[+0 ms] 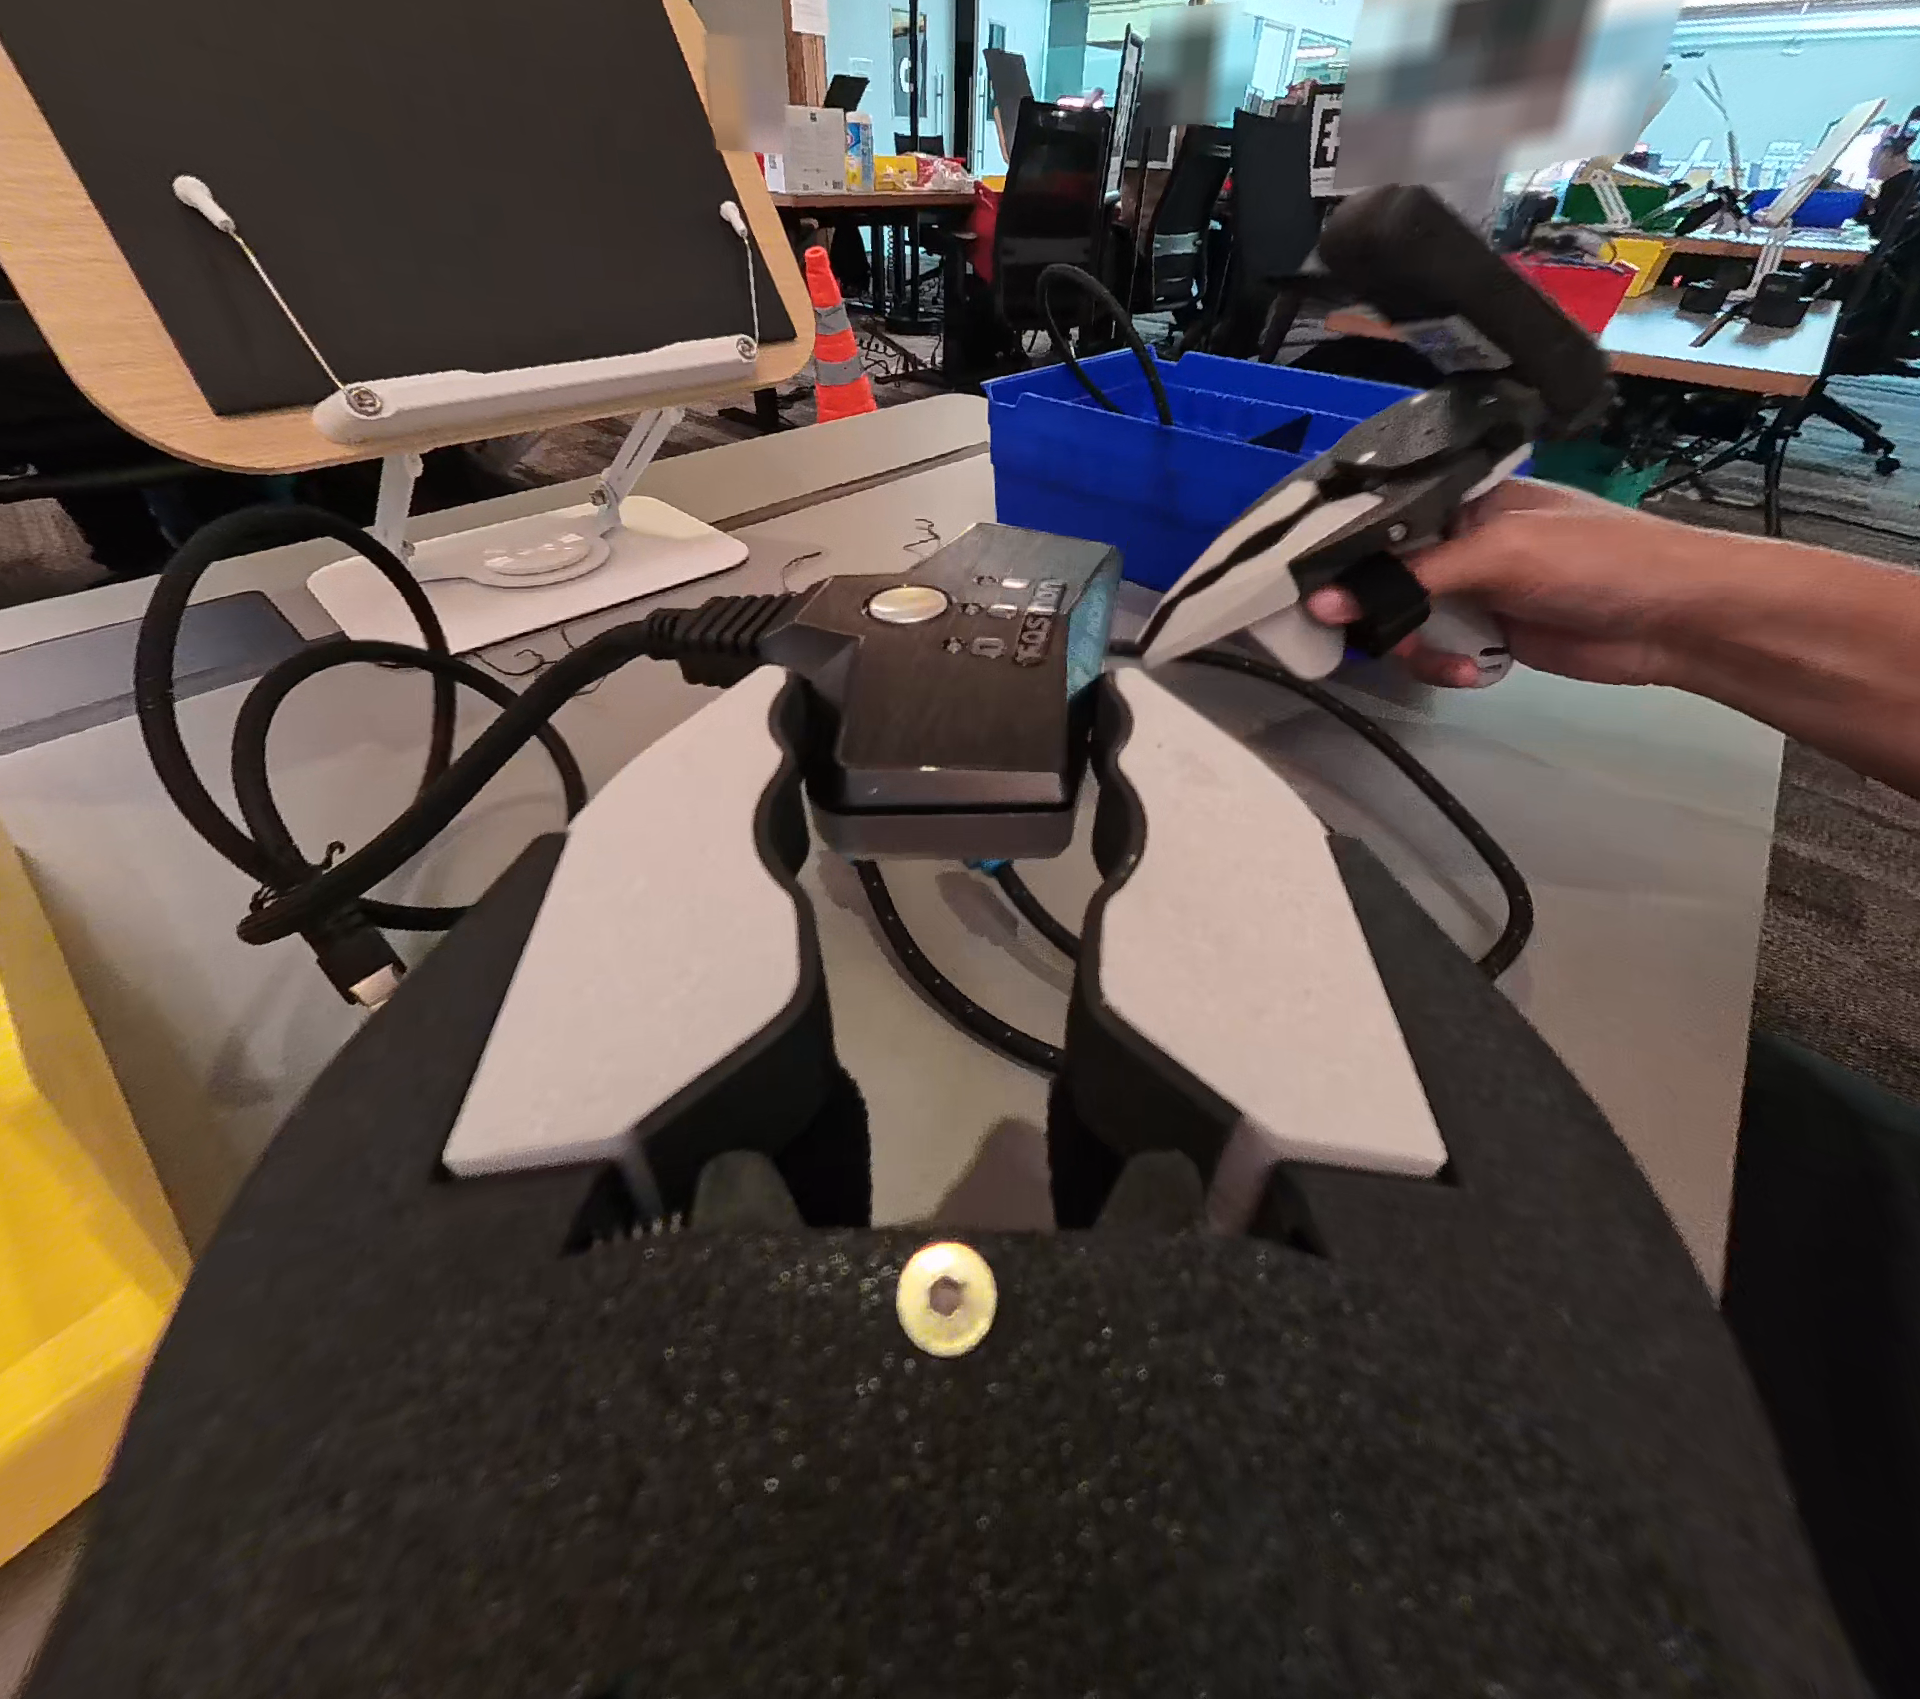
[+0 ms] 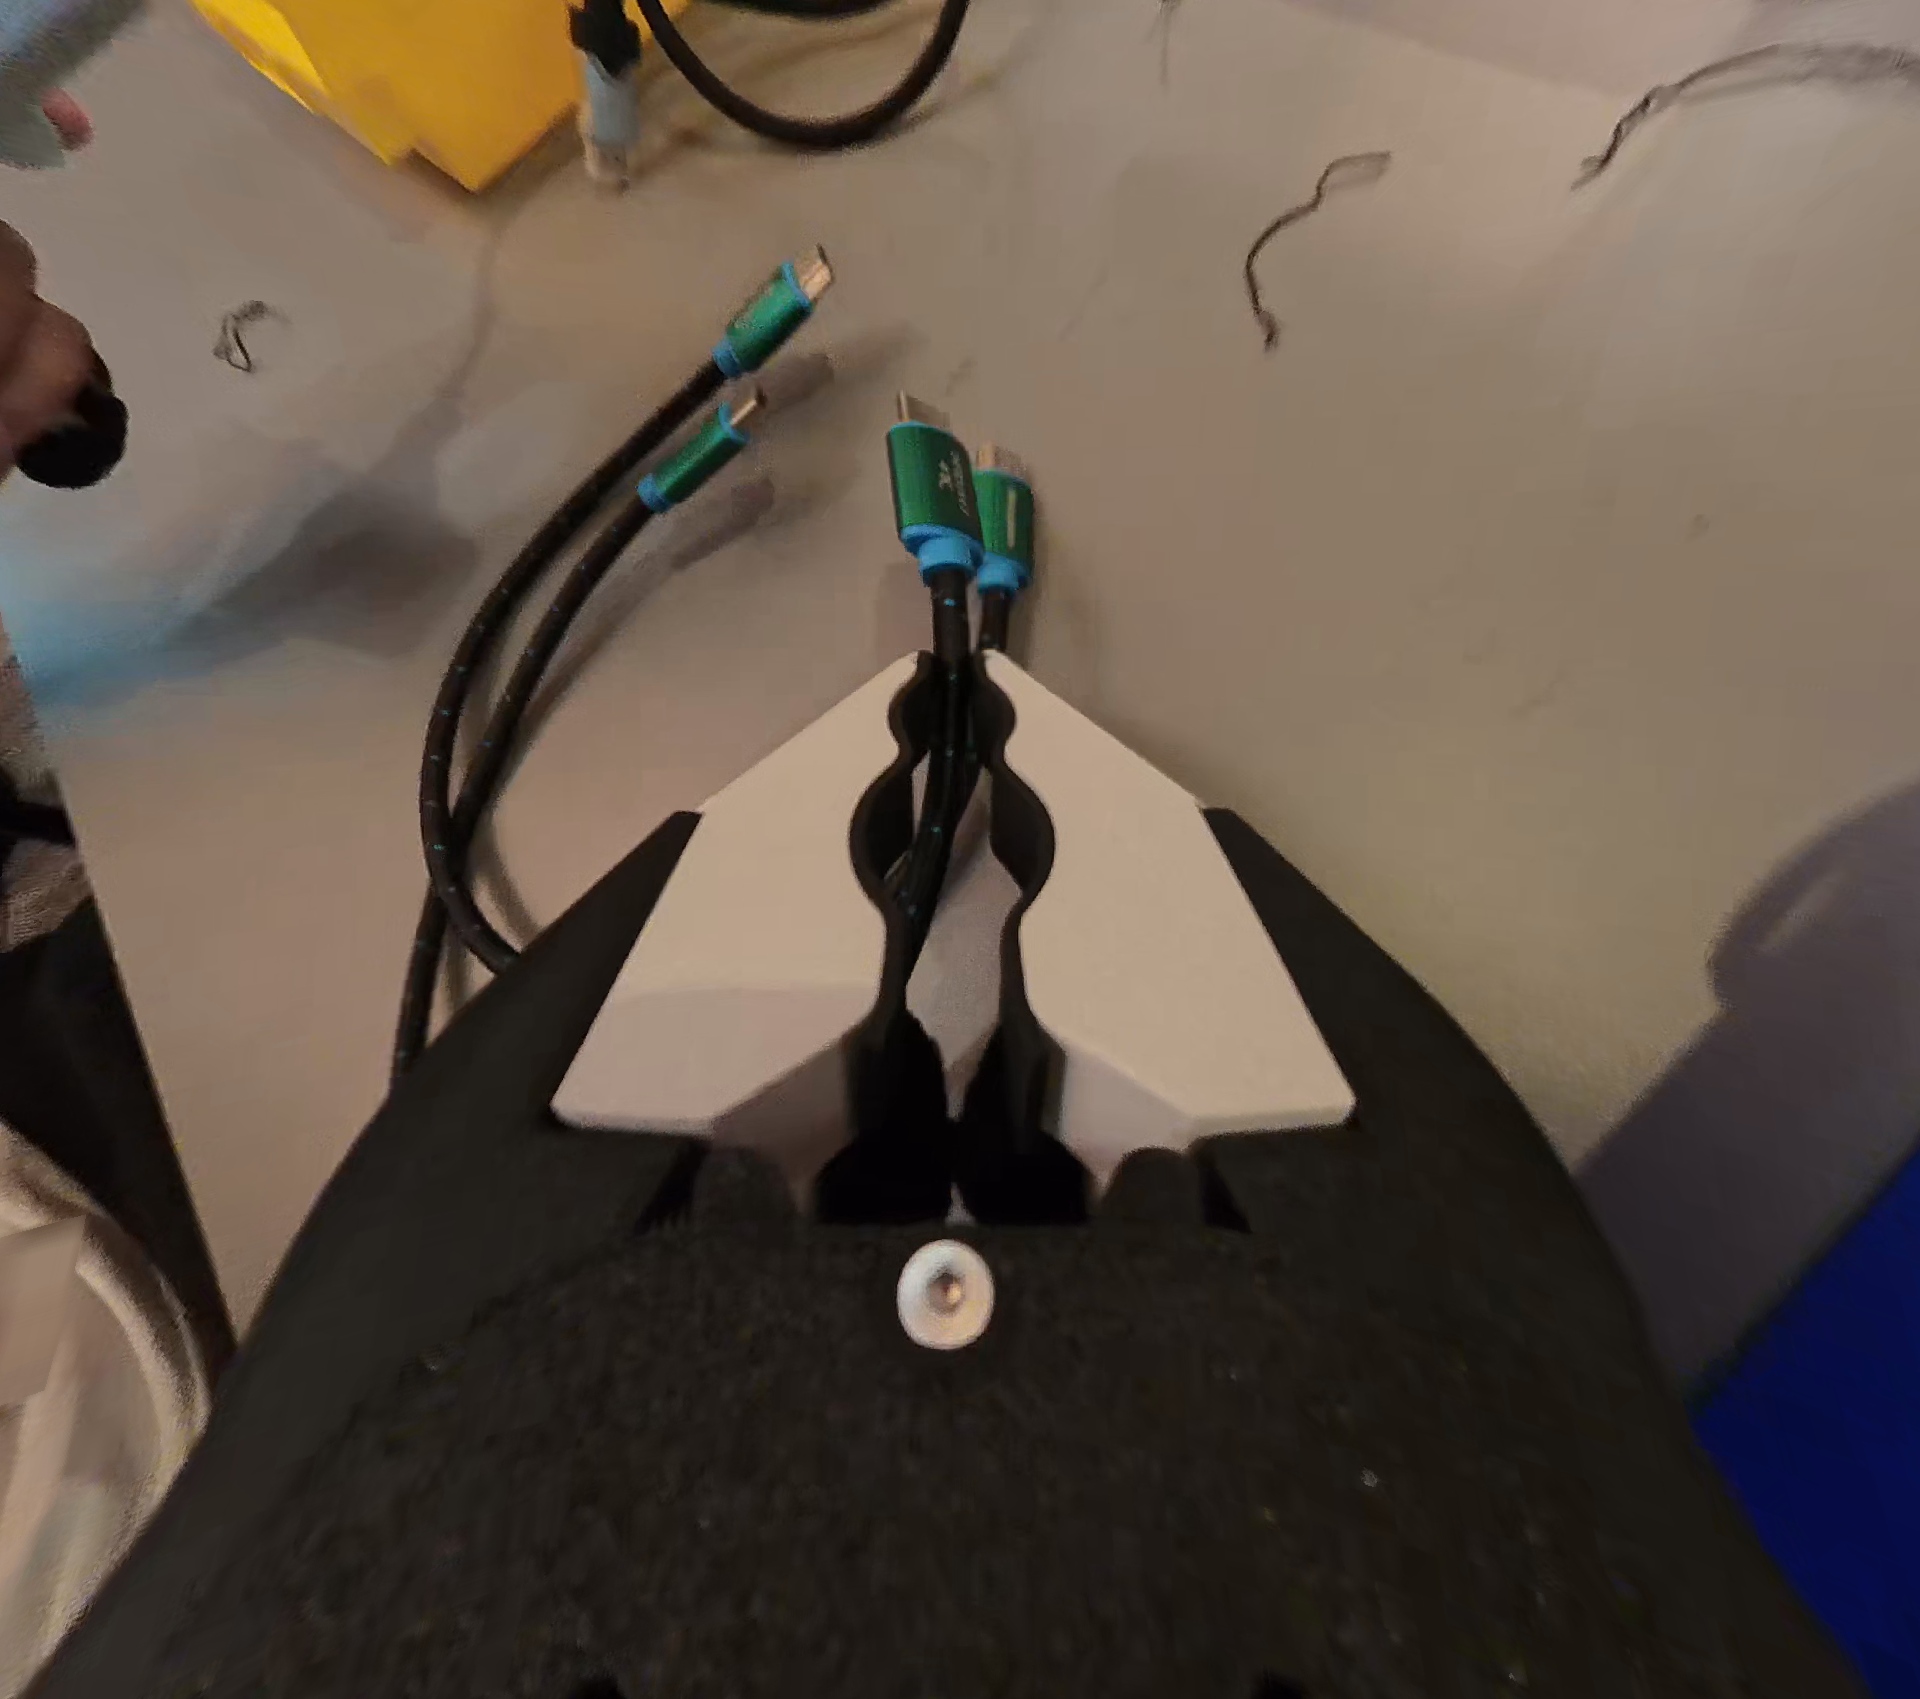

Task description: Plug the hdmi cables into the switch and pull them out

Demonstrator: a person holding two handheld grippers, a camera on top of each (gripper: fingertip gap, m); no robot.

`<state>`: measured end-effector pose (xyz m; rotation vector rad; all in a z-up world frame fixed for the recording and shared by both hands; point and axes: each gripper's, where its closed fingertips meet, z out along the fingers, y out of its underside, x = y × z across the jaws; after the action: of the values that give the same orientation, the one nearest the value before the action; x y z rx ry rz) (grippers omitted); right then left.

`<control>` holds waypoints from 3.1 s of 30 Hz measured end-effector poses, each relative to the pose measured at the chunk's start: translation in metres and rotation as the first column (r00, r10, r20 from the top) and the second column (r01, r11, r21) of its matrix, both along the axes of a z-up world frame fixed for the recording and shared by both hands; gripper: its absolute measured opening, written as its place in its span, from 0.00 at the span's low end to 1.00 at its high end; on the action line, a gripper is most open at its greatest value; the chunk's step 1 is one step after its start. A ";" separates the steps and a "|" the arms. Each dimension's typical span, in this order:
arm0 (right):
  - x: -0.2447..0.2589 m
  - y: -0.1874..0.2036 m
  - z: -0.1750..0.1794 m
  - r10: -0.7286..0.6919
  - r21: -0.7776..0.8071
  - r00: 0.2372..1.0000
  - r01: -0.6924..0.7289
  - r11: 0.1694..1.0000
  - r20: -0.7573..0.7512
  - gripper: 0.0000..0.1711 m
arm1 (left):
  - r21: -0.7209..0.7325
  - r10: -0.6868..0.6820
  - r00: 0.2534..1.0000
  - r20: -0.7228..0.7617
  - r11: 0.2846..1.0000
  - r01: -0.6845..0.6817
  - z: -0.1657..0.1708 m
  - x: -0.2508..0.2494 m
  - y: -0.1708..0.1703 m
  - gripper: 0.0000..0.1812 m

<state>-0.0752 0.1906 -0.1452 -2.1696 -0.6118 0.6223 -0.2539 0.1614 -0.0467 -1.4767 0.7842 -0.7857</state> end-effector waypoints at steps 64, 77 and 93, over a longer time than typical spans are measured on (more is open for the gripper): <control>-0.087 -0.029 0.100 -0.052 0.246 0.984 0.093 0.965 -0.170 0.04 | -0.166 0.229 0.973 0.025 0.961 -0.222 -0.002 0.030 0.028 0.29; -0.088 -0.032 0.103 -0.132 0.432 0.988 0.082 0.898 0.086 0.06 | -0.043 0.193 0.980 -0.046 0.980 -0.195 0.007 0.034 0.023 0.29; -0.095 -0.034 0.100 -0.001 0.334 1.000 0.010 0.943 -0.025 0.11 | -0.059 0.141 0.989 -0.046 0.988 -0.143 0.003 0.032 0.027 0.28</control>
<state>-0.1699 0.1571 -0.0448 -1.8426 -0.6474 0.5004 -0.2223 0.1881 -0.0439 -1.5905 0.6829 -0.6780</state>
